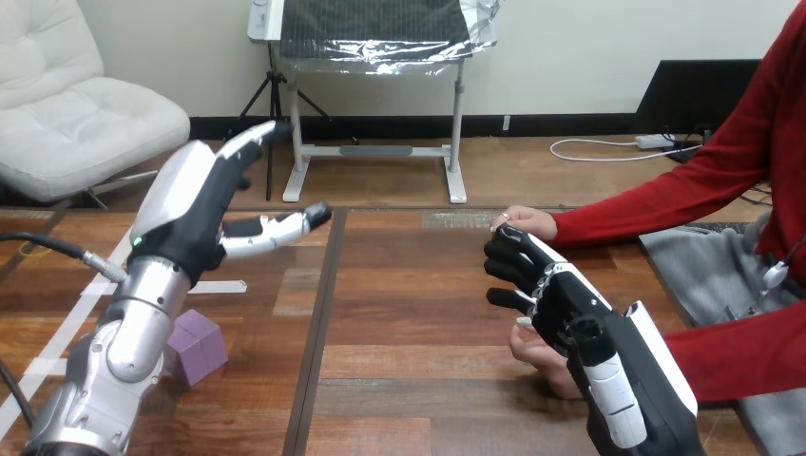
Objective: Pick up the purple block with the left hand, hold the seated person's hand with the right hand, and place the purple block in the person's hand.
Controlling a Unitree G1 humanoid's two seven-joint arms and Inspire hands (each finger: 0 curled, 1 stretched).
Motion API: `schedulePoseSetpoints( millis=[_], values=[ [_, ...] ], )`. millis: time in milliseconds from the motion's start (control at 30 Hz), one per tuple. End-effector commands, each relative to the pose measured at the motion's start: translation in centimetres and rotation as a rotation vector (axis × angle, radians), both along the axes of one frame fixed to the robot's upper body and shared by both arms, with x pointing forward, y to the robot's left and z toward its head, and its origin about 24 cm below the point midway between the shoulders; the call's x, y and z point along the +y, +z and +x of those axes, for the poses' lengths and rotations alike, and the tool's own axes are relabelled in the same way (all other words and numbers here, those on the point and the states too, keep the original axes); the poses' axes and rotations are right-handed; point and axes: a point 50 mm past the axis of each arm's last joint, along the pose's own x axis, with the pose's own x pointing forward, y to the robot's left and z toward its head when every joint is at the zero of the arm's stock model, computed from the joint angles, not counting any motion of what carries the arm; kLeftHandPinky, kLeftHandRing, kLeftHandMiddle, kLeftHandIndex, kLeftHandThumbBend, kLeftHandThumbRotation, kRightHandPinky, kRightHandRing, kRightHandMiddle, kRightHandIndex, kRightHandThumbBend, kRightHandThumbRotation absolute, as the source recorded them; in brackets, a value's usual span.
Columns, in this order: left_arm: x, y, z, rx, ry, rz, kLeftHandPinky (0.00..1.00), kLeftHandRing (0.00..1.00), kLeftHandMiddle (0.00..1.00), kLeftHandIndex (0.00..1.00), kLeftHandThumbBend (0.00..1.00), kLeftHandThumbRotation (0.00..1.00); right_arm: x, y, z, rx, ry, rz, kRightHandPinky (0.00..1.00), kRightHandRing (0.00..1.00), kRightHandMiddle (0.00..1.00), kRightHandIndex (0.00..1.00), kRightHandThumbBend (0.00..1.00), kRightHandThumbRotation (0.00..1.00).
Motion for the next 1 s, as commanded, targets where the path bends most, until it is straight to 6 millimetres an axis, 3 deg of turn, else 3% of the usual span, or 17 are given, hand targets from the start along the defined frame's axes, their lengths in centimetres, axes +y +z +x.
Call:
schedulePoseSetpoints(
  millis=[0, 600, 967],
  values=[
    [0.4, 1.8, 1.8, -0.040, 0.013, 0.079, 0.73, 0.85, 0.89, 0.88, 0.72, 0.51, -0.2, 2.0, 1.1, -0.112, 0.011, -0.004, 0.84, 0.90, 0.90, 0.90, 0.76, 1.00],
    [2.3, 0.2, 2.8, 0.108, 0.110, 0.199, 0.75, 0.85, 0.89, 0.89, 0.74, 0.53, -0.2, 2.1, 1.3, -0.117, 0.012, -0.002, 0.83, 0.89, 0.89, 0.90, 0.78, 1.00],
    [3.4, -1.0, 2.8, 0.191, 0.171, 0.227, 0.76, 0.86, 0.89, 0.90, 0.76, 0.43, -0.1, 2.2, 1.3, -0.118, 0.014, -0.003, 0.83, 0.89, 0.89, 0.90, 0.78, 1.00]
  ],
)
